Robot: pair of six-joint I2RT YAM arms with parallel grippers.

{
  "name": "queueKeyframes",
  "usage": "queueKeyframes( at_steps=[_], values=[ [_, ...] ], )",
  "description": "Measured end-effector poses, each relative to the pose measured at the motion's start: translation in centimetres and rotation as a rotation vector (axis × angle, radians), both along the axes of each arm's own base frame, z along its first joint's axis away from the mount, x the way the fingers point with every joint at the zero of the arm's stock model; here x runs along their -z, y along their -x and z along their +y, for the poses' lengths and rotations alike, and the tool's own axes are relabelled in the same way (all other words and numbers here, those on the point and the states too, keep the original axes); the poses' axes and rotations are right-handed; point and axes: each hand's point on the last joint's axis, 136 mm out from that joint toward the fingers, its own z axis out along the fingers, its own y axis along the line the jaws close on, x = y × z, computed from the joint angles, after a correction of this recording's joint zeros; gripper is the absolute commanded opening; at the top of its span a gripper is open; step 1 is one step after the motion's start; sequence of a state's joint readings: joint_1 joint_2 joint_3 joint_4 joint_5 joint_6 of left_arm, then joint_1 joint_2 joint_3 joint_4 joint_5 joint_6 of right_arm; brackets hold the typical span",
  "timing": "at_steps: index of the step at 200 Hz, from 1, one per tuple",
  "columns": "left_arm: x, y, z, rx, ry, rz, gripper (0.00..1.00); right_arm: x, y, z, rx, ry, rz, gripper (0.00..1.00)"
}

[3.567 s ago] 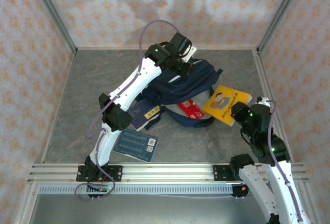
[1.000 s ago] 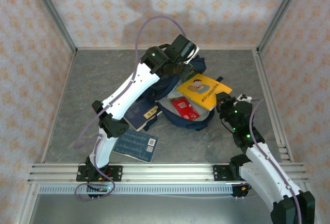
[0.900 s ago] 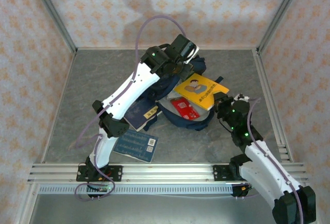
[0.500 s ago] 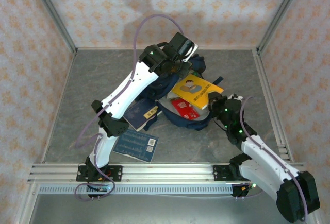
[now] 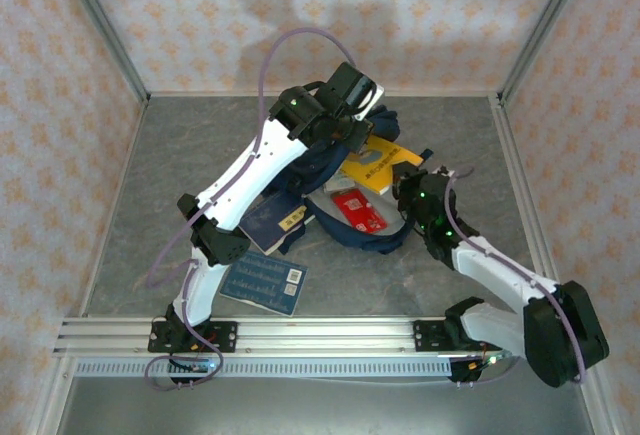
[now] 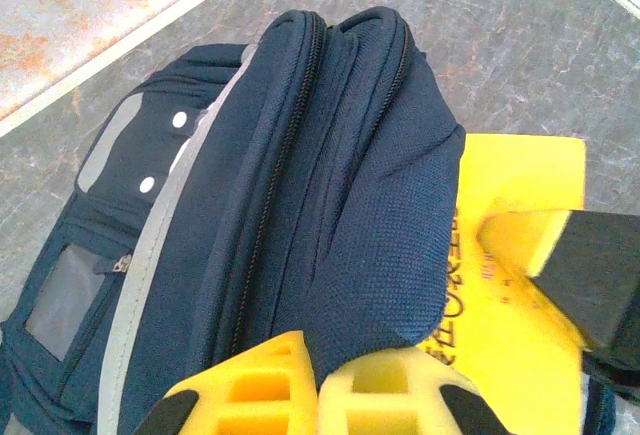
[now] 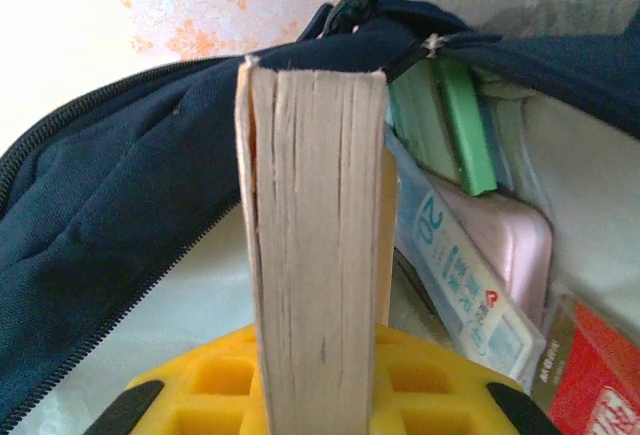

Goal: Pack the student bag
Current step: Place the book in the student bag.

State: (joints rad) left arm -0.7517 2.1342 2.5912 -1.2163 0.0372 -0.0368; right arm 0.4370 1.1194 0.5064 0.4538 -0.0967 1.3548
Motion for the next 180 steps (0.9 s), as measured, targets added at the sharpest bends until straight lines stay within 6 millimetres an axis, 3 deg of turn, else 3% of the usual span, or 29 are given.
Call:
queueKeyframes(
  at_steps=[53, 93, 116, 137, 162, 180],
  values=[
    [0.0, 0.0, -0.3, -0.002, 0.022, 0.013, 0.0, 2.5, -3.0, 3.6, -0.029, 0.015, 0.026, 0.0],
    [0.3, 0.1, -0.6, 0.007, 0.028, 0.025, 0.0, 4.4, -7.7, 7.4, -0.04, 0.016, -0.009, 0.0],
    [0.4, 0.1, -0.6, 0.008, 0.029, 0.027, 0.0, 7.0, -10.4, 9.5, -0.05, 0.021, 0.006, 0.26],
    [0.7, -0.3, -0.6, 0.002, 0.029, 0.034, 0.0, 8.8, -11.5, 11.1, -0.081, 0.036, 0.028, 0.46],
    [1.6, -1.0, -0.8, -0.003, 0.043, 0.054, 0.0, 8.1, -11.1, 11.6, -0.118, 0.071, 0.007, 0.64],
    [1.7, -1.2, -1.0, -0.005, 0.062, 0.064, 0.0, 7.1, -9.8, 10.8, -0.138, 0.138, 0.01, 0.73]
  ],
)
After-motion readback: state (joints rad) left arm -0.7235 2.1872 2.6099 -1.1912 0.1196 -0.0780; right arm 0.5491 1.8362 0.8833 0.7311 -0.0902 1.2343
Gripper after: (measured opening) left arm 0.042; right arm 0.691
